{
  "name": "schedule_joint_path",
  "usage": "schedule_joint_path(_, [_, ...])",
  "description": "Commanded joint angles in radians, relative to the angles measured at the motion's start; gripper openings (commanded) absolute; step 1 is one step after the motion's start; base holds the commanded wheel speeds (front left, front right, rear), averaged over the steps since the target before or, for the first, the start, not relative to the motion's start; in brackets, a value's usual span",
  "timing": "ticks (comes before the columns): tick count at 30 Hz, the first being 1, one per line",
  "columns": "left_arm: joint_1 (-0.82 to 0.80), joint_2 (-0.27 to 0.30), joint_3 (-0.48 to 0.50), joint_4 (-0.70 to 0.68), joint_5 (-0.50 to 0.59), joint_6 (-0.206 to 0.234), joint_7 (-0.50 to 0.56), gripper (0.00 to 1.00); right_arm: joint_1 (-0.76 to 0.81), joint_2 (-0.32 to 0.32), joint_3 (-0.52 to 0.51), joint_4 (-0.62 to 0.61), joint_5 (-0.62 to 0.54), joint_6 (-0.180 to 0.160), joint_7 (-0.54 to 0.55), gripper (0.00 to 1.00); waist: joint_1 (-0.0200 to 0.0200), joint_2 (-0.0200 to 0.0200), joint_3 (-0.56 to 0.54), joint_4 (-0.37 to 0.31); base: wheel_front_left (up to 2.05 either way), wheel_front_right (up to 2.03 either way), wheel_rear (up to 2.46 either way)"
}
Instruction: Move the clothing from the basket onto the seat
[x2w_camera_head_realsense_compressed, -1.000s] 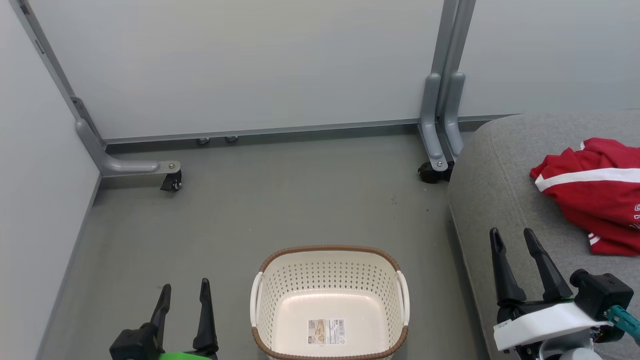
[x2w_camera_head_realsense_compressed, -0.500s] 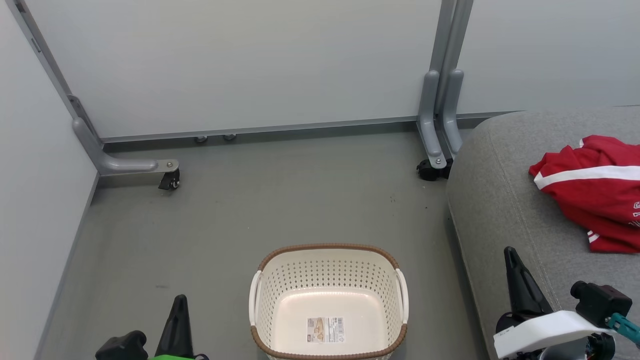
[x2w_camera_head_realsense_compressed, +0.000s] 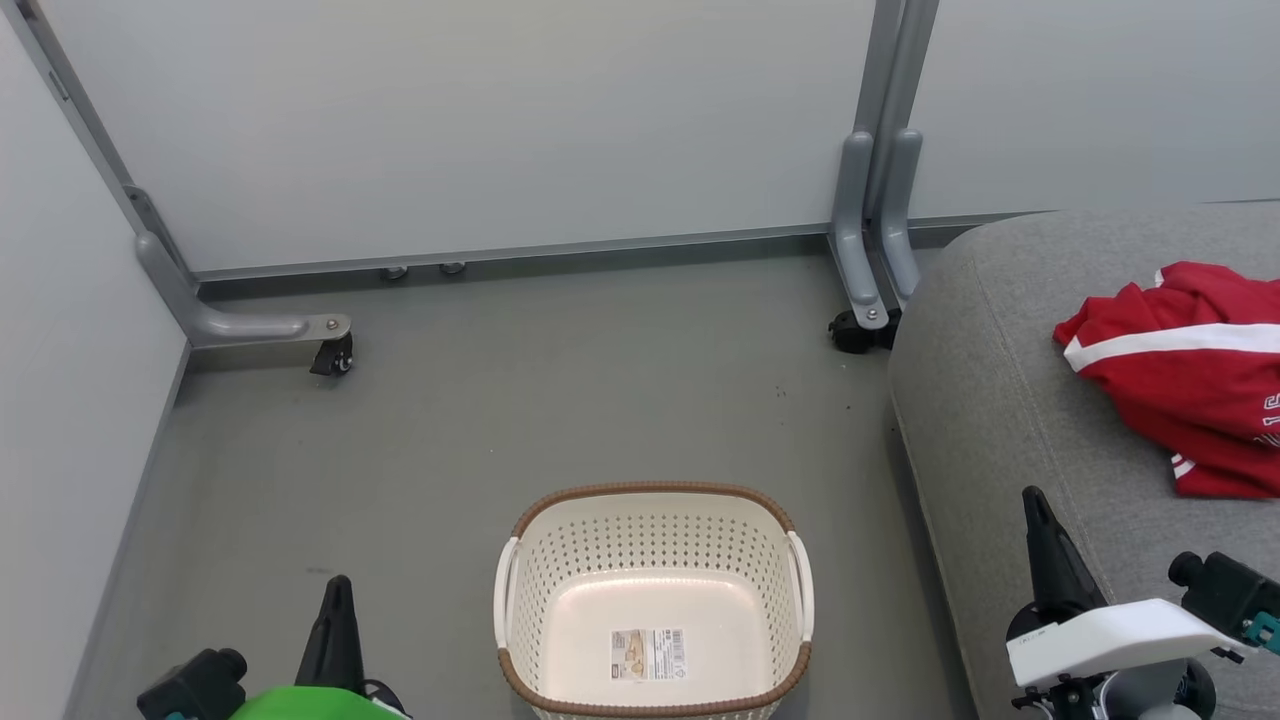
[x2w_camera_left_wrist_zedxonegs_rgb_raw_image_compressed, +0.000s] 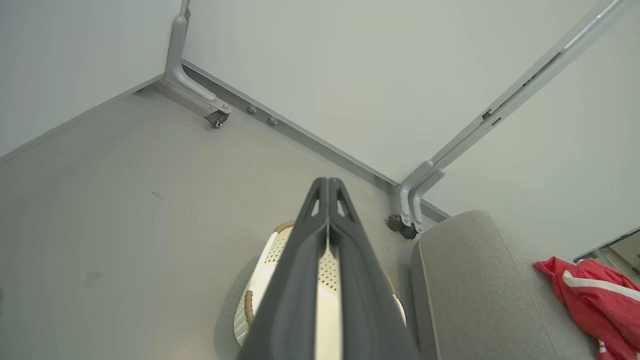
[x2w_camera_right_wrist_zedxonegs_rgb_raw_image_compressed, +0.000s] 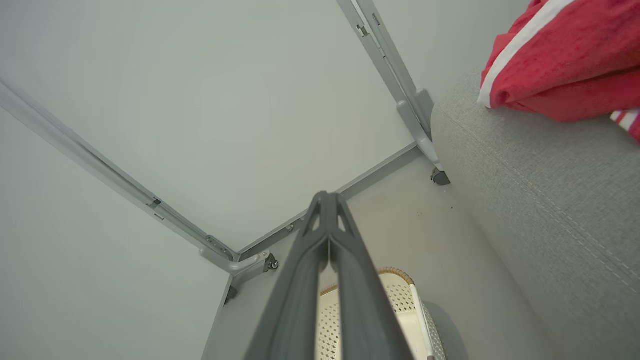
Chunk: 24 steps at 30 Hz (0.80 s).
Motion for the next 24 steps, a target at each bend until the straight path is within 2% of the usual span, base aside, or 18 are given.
schedule_joint_path(1, [-0.036,0.002,0.01,-0.015,-0.034,-0.008,0.009,0.0,-0.036,-0.001,-0.01,-0.009,0.034,0.0,0.008,0.0,0.0,0.0,0.001,-0.001,0.0,0.0,0.0])
schedule_joint_path(24, [-0.083,0.003,0.064,-0.019,-0.318,-0.037,0.092,0.0,-0.077,0.013,-0.051,0.017,0.301,0.0,0.09,0.0,0.0,0.0,0.018,-0.013,0.0,0.0,0.0])
